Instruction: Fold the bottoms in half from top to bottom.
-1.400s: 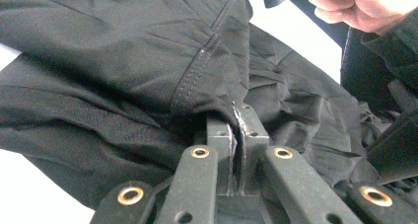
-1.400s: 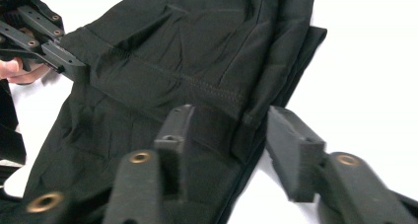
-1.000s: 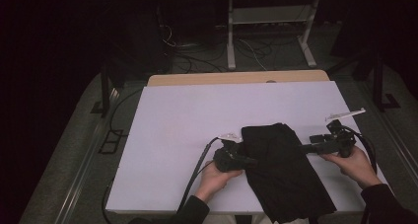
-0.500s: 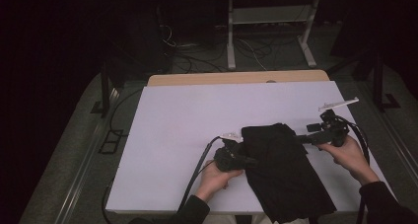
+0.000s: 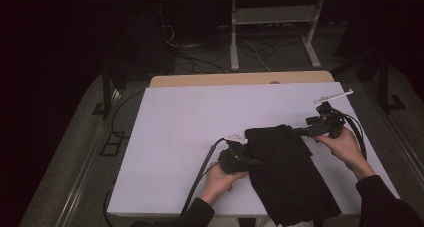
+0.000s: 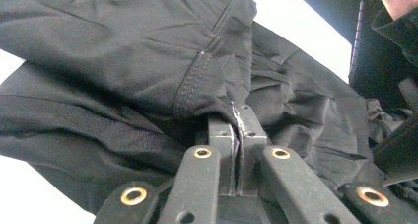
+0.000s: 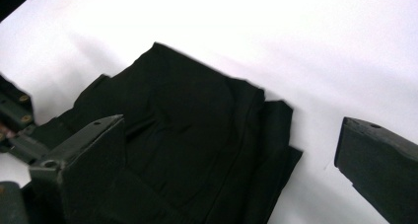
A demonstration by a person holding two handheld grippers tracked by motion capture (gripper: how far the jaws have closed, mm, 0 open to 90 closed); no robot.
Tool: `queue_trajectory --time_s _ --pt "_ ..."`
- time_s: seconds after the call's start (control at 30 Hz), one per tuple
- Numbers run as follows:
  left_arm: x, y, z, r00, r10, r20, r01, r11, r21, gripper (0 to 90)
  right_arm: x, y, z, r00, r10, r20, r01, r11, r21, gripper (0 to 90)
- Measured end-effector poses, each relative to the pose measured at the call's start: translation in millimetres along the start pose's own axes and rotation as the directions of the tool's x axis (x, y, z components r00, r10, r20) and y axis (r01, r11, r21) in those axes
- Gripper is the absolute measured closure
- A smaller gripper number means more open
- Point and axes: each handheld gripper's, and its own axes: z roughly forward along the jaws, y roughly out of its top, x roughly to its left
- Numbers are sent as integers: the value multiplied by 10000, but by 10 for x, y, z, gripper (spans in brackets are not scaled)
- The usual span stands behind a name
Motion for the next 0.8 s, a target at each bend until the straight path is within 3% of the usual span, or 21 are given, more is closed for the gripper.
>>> queue_trajectory --time_s 0.07,0.8 --pt "2 -1 1 10000 -31 12 31 10000 20 868 -35 30 39 9997 150 -171 -149 9999 50 0" --pt "-3 -7 0 9999 51 -115 -50 10000 20 868 -179 202 416 9999 171 1 -171 9967 787 0"
